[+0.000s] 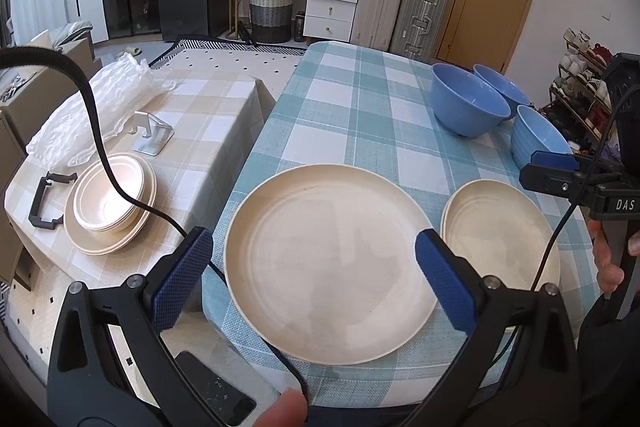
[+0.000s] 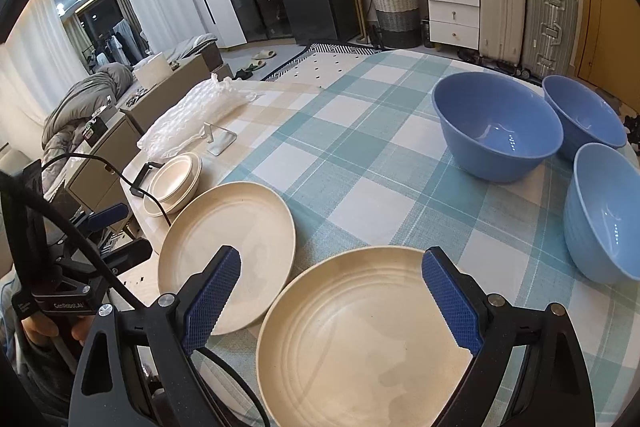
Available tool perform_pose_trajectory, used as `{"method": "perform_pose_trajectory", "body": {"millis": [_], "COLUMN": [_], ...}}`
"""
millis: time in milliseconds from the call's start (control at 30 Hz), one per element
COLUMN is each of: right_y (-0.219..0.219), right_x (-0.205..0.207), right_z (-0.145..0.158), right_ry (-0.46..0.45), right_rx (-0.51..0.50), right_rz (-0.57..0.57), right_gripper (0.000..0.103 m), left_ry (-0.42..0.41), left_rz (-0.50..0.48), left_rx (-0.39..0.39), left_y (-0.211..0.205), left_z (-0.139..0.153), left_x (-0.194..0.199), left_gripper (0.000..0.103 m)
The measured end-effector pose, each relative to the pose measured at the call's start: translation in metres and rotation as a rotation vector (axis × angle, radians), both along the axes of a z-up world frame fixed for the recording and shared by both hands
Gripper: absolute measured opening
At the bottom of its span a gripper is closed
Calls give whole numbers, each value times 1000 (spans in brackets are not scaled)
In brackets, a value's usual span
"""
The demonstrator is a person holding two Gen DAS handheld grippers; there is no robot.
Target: Organize plates and bowls
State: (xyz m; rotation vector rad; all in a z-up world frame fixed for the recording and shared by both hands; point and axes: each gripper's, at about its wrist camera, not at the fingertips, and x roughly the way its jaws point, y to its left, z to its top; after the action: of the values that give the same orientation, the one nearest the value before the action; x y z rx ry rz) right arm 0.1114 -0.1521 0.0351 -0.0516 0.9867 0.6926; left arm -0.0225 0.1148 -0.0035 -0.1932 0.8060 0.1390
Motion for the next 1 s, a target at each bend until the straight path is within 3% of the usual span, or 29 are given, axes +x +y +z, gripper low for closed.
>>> {"method": "perform_pose_trajectory", "body": {"millis": [633, 1000], "right_y": [53, 81], "right_x": [9, 11], "right_z": [-23, -37], "right_ry": [32, 97], "right_rx": [-75, -94], "right_rz": [104, 201], "right_gripper": [94, 94], "left_ry": [65, 113], "left_rz": [39, 44], "left_rx": [-42, -101], "left_y": [30, 41], "left_z": [-38, -60], "left_x": [6, 16], "left_gripper": [100, 100]}}
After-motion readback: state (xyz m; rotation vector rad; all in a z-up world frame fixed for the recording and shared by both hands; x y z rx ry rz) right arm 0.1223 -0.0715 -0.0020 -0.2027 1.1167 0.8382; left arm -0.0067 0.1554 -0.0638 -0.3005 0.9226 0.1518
